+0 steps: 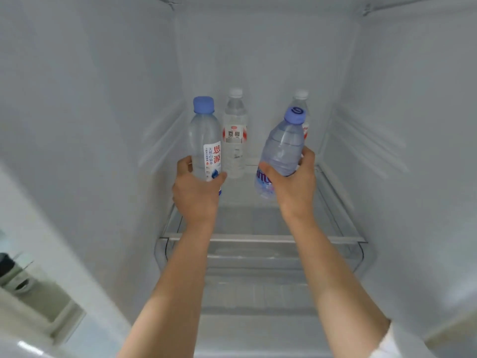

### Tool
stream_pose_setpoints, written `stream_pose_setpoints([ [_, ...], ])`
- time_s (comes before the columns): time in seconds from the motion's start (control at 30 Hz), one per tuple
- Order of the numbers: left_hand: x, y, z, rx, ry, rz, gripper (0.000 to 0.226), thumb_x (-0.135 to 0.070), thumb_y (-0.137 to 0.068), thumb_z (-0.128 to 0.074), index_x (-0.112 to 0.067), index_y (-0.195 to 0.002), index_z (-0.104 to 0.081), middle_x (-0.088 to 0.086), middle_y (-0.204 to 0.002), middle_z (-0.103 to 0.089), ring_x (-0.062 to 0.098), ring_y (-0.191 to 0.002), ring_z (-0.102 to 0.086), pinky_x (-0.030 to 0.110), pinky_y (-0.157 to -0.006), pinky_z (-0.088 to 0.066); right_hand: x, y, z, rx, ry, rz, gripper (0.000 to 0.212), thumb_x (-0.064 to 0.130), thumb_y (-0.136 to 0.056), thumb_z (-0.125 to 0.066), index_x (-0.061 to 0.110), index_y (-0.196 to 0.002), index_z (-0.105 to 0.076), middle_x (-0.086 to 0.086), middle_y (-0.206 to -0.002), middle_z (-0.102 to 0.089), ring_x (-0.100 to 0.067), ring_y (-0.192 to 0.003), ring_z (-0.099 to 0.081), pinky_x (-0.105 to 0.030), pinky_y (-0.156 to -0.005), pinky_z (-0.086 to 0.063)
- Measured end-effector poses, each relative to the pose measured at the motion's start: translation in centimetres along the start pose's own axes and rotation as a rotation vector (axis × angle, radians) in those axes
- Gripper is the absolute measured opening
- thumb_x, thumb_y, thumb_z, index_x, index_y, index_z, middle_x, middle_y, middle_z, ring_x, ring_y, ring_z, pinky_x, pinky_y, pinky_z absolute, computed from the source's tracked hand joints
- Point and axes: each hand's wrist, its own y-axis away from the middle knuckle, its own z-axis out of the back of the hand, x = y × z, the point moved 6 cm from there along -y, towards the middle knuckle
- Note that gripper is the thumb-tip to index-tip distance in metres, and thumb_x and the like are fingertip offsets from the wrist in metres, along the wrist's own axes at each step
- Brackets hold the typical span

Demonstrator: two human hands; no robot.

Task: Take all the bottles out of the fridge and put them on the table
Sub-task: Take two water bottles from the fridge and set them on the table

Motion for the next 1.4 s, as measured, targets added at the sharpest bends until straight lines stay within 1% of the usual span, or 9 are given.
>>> stream_pose_setpoints([
  [0.23,-2.3,6.3,3.6,0.054,0.115,0.007,0.065,-0.028,-0.064,-0.088,-0.022,-0.119,-0.054,-0.017,-0.101,-0.056,0.005,-0.087,-0.059,0.012,-0.063,-0.043,3.1,5.2,3.8,0.031,-0.032,0.021,0.071,0.023,-0.066,-0.086,0.016,-0.126,-0.049,0.011,-0.106,-0.059,-0.004,-0.093,-0.06,-0.005,-0.069,-0.046],
  [0.4,-1.5,10.1,5.5,0.114,0.115,0.038,0.069,-0.031,-0.062,-0.089,-0.023,-0.121,-0.055,-0.01,-0.109,-0.067,0.009,-0.092,-0.066,0.028,-0.076,-0.056,3.8,9.2,6.4,0.036,-0.043,0.007,0.065,0.021,-0.065,-0.086,0.024,-0.117,-0.049,0.022,-0.097,-0.059,0.011,-0.087,-0.059,-0.008,-0.072,-0.049],
  [0.53,-0.9,12.6,7.8,0.179,0.091,0.028,0.062,-0.029,-0.061,-0.088,-0.028,-0.114,-0.054,-0.017,-0.102,-0.064,-0.007,-0.08,-0.059,0.019,-0.07,-0.048,4.6,13.0,8.5,-0.01,0.005,0.028,0.061,0.02,-0.063,-0.087,0.028,-0.111,-0.05,0.025,-0.092,-0.061,0.01,-0.085,-0.061,-0.011,-0.072,-0.05],
  [0.67,0.0,15.1,10.5,0.25,0.075,0.0,0.056,-0.029,-0.059,-0.089,-0.029,-0.103,-0.055,-0.019,-0.094,-0.064,-0.007,-0.079,-0.06,0.029,-0.077,-0.051,5.0,17.3,10.5,-0.05,0.036,0.018,0.059,0.019,-0.064,-0.087,0.039,-0.104,-0.049,0.032,-0.09,-0.062,0.007,-0.086,-0.062,-0.011,-0.073,-0.049],
  [0.8,1.3,18.2,13.6,0.403,0.118,-0.034,0.052,-0.024,-0.058,-0.09,-0.027,-0.097,-0.056,-0.016,-0.091,-0.067,-0.001,-0.08,-0.065,0.024,-0.069,-0.053,4.8,23.6,12.2,-0.11,0.087,-0.056,0.067,0.029,-0.062,-0.088,0.029,-0.118,-0.05,0.022,-0.095,-0.063,-0.001,-0.09,-0.065,-0.03,-0.079,-0.056],
  [0.93,3.3,22.4,16.6,0.589,0.139,-0.06,0.057,-0.025,-0.057,-0.091,-0.026,-0.102,-0.057,-0.016,-0.092,-0.067,0.001,-0.083,-0.066,0.021,-0.067,-0.055,4.9,31.1,14.4,-0.181,0.141,-0.112,0.073,0.032,-0.062,-0.088,0.022,-0.124,-0.049,0.013,-0.105,-0.064,-0.002,-0.093,-0.065,-0.024,-0.076,-0.055],
  [1.13,5.7,30.6,19.5,0.863,0.09,-0.072,0.062,-0.027,-0.061,-0.09,-0.022,-0.113,-0.056,-0.019,-0.098,-0.063,-0.004,-0.084,-0.063,0.01,-0.059,-0.05,4.4,42.4,20.2,-0.304,0.213,-0.277,0.076,0.043,-0.056,-0.086,0.021,-0.119,-0.05,0.005,-0.108,-0.067,-0.014,-0.098,-0.066,-0.039,-0.077,-0.059],
  [1.33,7.7,40.8,21.0,1.166,0.001,-0.104,0.061,-0.026,-0.062,-0.088,-0.028,-0.109,-0.049,-0.024,-0.093,-0.056,-0.008,-0.083,-0.058,0.005,-0.058,-0.045,4.4,54.3,27.5,-0.466,0.347,-0.482,0.078,0.033,-0.059,-0.087,0.023,-0.126,-0.049,0.012,-0.111,-0.062,-0.01,-0.097,-0.065,-0.02,-0.074,-0.057],
  [1.4,8.2,45.0,21.4,1.277,-0.028,-0.123,0.062,-0.026,-0.062,-0.089,-0.028,-0.109,-0.049,-0.026,-0.092,-0.056,-0.006,-0.083,-0.059,0.006,-0.061,-0.043,4.4,58.2,30.2,-0.537,0.372,-0.558,0.077,0.034,-0.059,-0.088,0.024,-0.124,-0.048,0.011,-0.11,-0.061,-0.013,-0.095,-0.066,-0.025,-0.077,-0.057],
])
